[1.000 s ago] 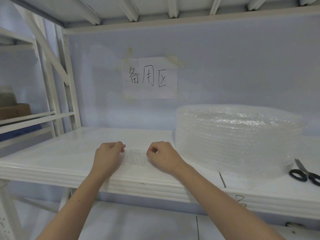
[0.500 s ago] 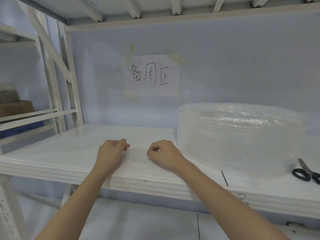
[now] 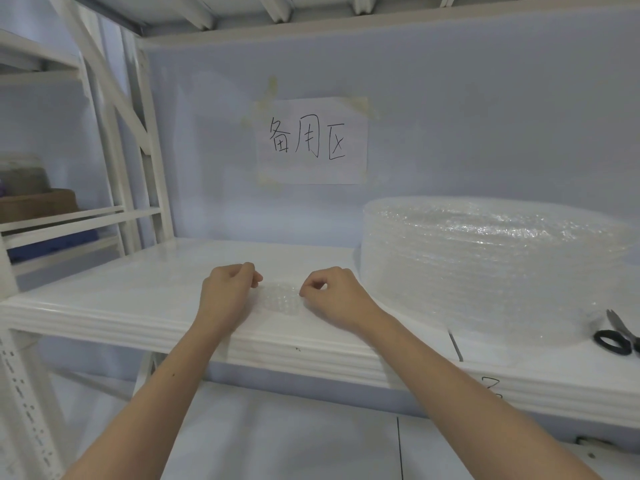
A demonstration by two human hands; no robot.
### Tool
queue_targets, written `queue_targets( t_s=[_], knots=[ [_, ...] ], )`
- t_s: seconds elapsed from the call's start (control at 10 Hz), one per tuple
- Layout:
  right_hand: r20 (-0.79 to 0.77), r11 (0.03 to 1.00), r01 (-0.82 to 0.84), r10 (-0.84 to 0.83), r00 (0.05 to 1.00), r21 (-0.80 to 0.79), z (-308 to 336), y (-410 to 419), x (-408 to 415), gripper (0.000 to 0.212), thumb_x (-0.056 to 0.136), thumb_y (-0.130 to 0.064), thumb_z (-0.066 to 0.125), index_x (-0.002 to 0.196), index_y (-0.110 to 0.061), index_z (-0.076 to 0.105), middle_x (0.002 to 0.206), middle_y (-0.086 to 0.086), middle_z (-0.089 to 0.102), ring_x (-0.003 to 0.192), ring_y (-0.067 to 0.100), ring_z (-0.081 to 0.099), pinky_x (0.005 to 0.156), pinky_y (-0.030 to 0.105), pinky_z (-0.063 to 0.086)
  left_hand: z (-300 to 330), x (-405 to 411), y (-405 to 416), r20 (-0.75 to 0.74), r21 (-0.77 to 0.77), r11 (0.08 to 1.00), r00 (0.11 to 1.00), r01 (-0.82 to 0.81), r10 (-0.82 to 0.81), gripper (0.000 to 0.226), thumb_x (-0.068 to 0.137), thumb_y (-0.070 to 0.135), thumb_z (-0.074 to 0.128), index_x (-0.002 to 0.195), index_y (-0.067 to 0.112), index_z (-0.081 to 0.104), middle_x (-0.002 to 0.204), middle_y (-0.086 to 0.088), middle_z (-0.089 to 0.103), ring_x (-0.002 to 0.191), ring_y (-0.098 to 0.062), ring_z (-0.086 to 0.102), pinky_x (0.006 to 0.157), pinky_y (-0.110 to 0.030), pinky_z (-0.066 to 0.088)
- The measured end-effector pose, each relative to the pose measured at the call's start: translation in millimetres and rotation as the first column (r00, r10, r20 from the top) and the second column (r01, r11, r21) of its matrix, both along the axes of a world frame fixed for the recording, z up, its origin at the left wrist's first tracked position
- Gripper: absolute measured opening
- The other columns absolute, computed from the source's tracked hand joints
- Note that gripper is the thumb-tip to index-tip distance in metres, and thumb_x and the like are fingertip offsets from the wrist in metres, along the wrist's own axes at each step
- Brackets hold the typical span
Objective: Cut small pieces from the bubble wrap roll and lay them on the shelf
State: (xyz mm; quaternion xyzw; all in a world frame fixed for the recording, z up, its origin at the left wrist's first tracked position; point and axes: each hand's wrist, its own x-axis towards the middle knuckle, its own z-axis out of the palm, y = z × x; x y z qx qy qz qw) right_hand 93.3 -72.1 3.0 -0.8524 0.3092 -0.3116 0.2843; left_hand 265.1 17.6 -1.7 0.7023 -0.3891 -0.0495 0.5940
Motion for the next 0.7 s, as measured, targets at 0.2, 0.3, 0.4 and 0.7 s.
queue_targets(
  t_s=[0.2, 0.3, 0.4, 0.7],
  knots=[
    [-0.049, 1.0, -0.021, 0.02, 0.999, -0.009, 1.8, 3.4, -1.1, 0.021, 0.079, -0.025, 0.055, 0.076, -0.022, 0.076, 0.083, -0.009, 0.075, 0.083, 0.016, 0.069, 0.078, 0.039, 0.059, 2.0, -4.3, 0.8, 0.053, 0.09, 0.995, 0.997, 0.041, -0.046, 0.036, 0.091, 0.024, 0.048, 0.072, 0.01, 0.075, 0.081, 0.0, 0.07, 0.075, -0.015, 0.06, 0.065, -0.025, 0.045],
    [-0.074, 1.0, -0.028, 0.027, 0.997, -0.009, 2.3, 3.2, -1.2, 0.021, 0.079, -0.025, 0.056, 0.078, -0.022, 0.077, 0.083, -0.008, 0.076, 0.083, 0.017, 0.07, 0.077, 0.038, 0.058, 1.5, -4.7, -0.2, 0.067, 0.115, 0.992, 0.996, 0.047, -0.055, 0.037, 0.091, 0.025, 0.048, 0.073, 0.01, 0.077, 0.082, 0.001, 0.071, 0.076, -0.014, 0.061, 0.065, -0.023, 0.045],
    [-0.071, 1.0, -0.031, 0.031, 0.997, -0.003, 1.0, 2.0, -0.5, 0.021, 0.079, -0.025, 0.055, 0.077, -0.021, 0.076, 0.083, -0.006, 0.076, 0.082, 0.02, 0.07, 0.076, 0.038, 0.058, 0.9, -3.2, 0.0, 0.072, 0.096, 0.994, 0.996, 0.043, -0.05, 0.037, 0.091, 0.025, 0.048, 0.073, 0.011, 0.077, 0.083, 0.002, 0.072, 0.079, -0.014, 0.063, 0.065, -0.024, 0.045],
    [0.042, 0.996, 0.059, -0.057, 0.997, -0.061, 2.1, 3.5, -0.7, 0.023, 0.082, -0.02, 0.049, 0.074, -0.012, 0.069, 0.079, -0.003, 0.071, 0.076, 0.024, 0.066, 0.069, 0.039, 0.056, 3.6, 2.2, -1.4, -0.092, -0.018, 0.999, 0.994, 0.05, -0.051, 0.034, 0.093, 0.022, 0.045, 0.076, 0.012, 0.073, 0.089, -0.004, 0.069, 0.084, -0.021, 0.059, 0.078, -0.035, 0.047]
  ],
)
